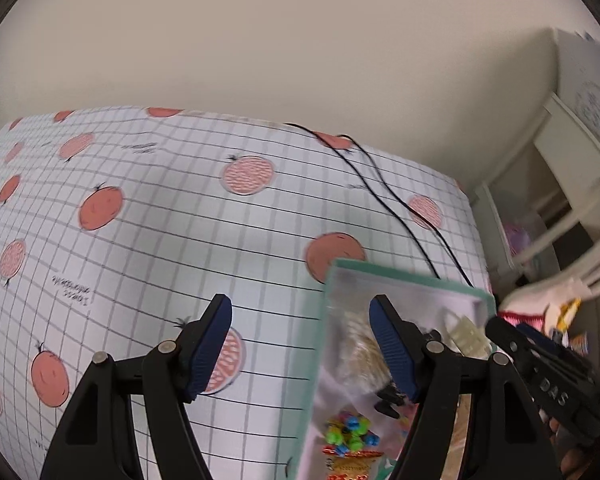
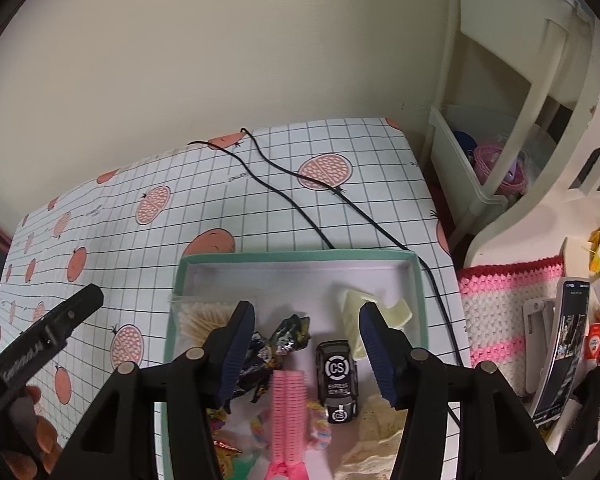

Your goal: Organize objects

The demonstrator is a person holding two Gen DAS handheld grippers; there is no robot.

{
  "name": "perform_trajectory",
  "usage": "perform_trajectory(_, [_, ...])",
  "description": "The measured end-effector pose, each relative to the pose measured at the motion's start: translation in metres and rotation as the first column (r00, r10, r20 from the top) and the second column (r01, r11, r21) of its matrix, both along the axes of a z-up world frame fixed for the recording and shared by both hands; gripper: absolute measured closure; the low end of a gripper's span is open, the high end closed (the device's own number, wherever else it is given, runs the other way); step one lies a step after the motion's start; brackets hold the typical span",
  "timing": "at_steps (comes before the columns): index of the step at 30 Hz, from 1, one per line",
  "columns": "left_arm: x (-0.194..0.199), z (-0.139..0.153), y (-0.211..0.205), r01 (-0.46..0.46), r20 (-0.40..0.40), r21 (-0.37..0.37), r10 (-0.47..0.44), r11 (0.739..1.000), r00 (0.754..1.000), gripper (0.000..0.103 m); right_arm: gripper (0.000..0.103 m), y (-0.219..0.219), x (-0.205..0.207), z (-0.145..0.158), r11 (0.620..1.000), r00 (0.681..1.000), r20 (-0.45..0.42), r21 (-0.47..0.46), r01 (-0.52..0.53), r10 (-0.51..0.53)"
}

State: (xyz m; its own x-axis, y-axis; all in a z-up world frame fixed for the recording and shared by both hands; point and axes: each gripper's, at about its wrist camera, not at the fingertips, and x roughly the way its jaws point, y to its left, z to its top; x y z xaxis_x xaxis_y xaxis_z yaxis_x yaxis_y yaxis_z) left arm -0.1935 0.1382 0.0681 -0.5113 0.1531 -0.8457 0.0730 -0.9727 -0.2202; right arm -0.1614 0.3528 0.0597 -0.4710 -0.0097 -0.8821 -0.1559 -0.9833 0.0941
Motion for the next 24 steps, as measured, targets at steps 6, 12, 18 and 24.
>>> perform_trajectory(6, [-0.005,-0.007,-0.021,-0.072,0.038,0.007,0.072,0.997,0.997,0.031,0.041,-0.01,-0.001,0.0,1.0,1.0,0.002,0.004,-0.027,0.027])
perform_trajectory(12, [-0.006,-0.014,-0.03,-0.11,0.065,-0.018,0.111,0.994,0.992,0.03,0.036,-0.015,-0.003,-0.004,0.999,0.999,0.01,0.006,-0.037,0.037])
perform_trajectory(18, [-0.007,-0.017,-0.036,-0.14,0.079,-0.043,0.143,0.989,0.987,0.029,0.033,-0.017,-0.004,-0.006,0.999,0.999,0.015,0.009,-0.043,0.042])
perform_trajectory(24, [-0.009,-0.021,-0.042,-0.166,0.09,-0.065,0.171,0.984,0.981,0.018,0.023,-0.019,-0.005,-0.01,0.999,0.999,0.021,0.013,-0.043,0.043])
